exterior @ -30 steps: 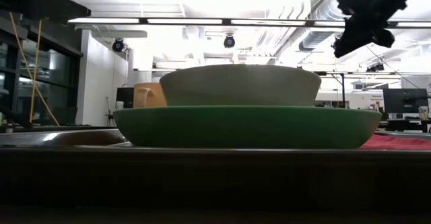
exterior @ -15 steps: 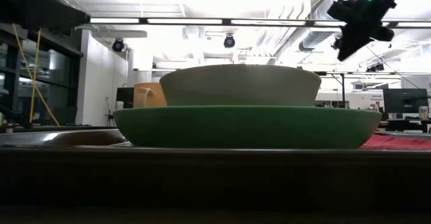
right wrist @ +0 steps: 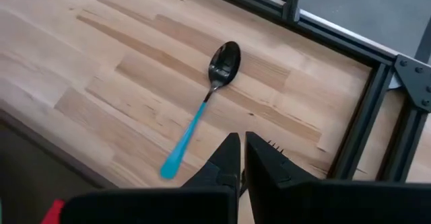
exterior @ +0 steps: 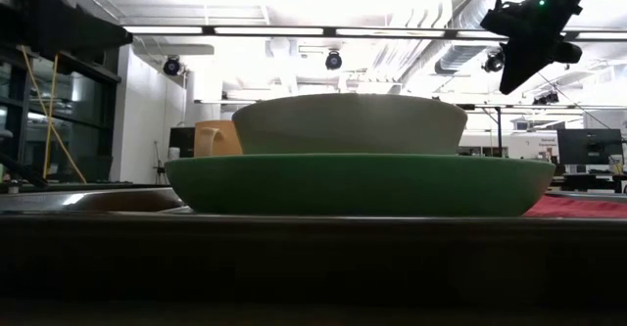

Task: Set up tray
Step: Put the blue fork on top of the red table napkin

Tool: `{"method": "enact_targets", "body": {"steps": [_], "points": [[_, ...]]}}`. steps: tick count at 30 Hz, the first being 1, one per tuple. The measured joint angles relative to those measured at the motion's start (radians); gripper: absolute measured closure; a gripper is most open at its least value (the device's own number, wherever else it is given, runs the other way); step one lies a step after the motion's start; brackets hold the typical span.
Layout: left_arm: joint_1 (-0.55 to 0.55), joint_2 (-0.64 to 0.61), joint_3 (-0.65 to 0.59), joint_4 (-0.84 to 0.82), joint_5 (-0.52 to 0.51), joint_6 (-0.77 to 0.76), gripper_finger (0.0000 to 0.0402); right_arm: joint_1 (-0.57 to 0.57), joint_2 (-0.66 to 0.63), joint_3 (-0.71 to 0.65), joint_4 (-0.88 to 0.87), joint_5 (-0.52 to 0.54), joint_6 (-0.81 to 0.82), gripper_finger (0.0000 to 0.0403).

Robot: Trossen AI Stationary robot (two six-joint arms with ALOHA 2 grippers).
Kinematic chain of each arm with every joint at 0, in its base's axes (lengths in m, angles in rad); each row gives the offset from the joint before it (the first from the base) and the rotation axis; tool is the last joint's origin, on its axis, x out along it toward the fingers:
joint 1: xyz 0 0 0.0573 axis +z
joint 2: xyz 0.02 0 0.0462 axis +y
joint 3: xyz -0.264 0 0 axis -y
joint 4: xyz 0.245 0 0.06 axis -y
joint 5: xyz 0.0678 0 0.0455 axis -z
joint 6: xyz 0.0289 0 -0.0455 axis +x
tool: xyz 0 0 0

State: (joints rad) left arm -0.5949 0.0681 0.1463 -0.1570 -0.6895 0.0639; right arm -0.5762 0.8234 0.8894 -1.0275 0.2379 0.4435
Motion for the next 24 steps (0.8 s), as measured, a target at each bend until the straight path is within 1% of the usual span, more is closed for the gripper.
{"method": "enact_targets", "body": {"steps": [5, 9, 12, 14, 19, 24], "points": [[0.0, 0.0, -0.003, 0.0, 0.001, -0.008, 0.0305, 0.0, 0.0, 0.0, 0.0, 0.041, 0.003, 0.0403], [0.002, 0.0, -0.028, 0.018, -0.001, -0.024, 0.0305, 0.0, 0.0, 0.0, 0.003, 0.05, 0.002, 0.0403], [0.042, 0.001, -0.055, 0.068, 0.011, -0.025, 0.0305, 0.0, 0.0, 0.0, 0.003, 0.048, 0.0, 0.0403], [0.088, 0.001, -0.07, 0.073, 0.044, -0.025, 0.0305, 0.0, 0.0, 0.0, 0.003, 0.047, -0.004, 0.0403], [0.232, 0.001, -0.073, 0.072, 0.194, -0.021, 0.0305, 0.0, 0.0, 0.0, 0.001, 0.036, -0.006, 0.0403], [0.368, 0.002, -0.073, 0.052, 0.339, 0.0, 0.0305, 0.0, 0.0, 0.0, -0.047, -0.048, 0.06, 0.0403]]}}
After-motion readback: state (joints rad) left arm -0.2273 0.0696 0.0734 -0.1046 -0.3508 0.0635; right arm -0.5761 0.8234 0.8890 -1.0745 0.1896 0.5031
